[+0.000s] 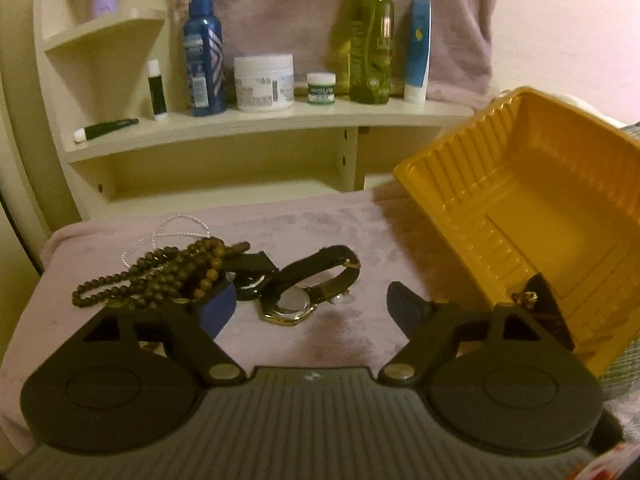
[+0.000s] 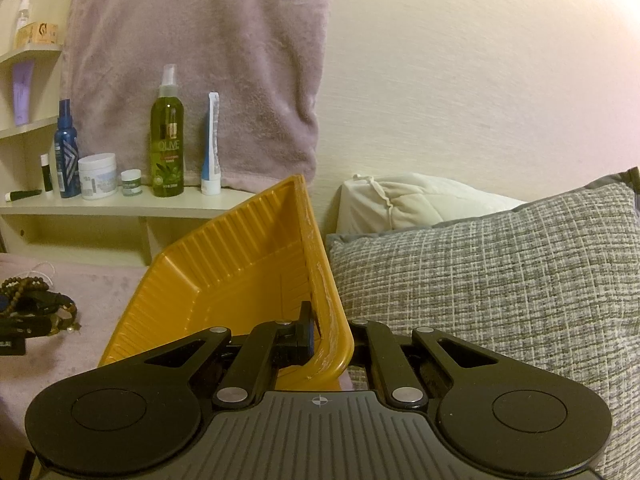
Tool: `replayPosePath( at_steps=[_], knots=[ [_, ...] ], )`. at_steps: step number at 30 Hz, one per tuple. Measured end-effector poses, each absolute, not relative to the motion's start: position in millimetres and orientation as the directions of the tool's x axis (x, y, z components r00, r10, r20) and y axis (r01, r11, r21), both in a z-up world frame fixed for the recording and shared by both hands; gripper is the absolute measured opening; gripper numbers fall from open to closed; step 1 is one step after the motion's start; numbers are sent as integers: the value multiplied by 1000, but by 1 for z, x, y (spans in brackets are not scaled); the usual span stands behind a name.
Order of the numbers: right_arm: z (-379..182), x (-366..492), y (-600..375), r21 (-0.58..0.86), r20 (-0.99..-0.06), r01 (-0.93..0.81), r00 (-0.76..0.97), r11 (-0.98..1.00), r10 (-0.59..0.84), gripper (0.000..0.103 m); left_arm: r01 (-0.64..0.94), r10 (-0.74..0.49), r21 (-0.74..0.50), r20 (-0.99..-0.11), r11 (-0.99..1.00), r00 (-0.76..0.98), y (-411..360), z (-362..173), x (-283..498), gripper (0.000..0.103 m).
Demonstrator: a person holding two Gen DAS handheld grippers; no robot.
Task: Organize jewelry
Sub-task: 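Grasp the black-strap watch by its strap with the left tool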
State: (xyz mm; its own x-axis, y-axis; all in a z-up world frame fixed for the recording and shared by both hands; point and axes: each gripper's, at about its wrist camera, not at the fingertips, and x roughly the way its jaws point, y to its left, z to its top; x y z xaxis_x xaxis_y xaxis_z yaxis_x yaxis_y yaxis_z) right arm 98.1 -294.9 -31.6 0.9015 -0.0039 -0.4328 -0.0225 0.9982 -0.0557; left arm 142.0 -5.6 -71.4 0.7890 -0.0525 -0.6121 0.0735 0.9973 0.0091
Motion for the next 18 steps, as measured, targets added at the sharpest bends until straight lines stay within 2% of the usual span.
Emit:
replayPosePath(
  at_steps=[10,16,18],
  knots=[
    [-32,101,-296,-62,-438,-22,899,998,-7,6,25,24,73,-601,997,799,-23,-94,166,79],
    [-33,101,-296,-62,-439,-21,898,998,-8,6,14,41,86,-609,996,792,-23,-98,174,71],
    [-33,101,-296,-63,-439,-22,899,998,-8,6,18,38,87,-610,996,792,-22,-98,175,65]
  ],
)
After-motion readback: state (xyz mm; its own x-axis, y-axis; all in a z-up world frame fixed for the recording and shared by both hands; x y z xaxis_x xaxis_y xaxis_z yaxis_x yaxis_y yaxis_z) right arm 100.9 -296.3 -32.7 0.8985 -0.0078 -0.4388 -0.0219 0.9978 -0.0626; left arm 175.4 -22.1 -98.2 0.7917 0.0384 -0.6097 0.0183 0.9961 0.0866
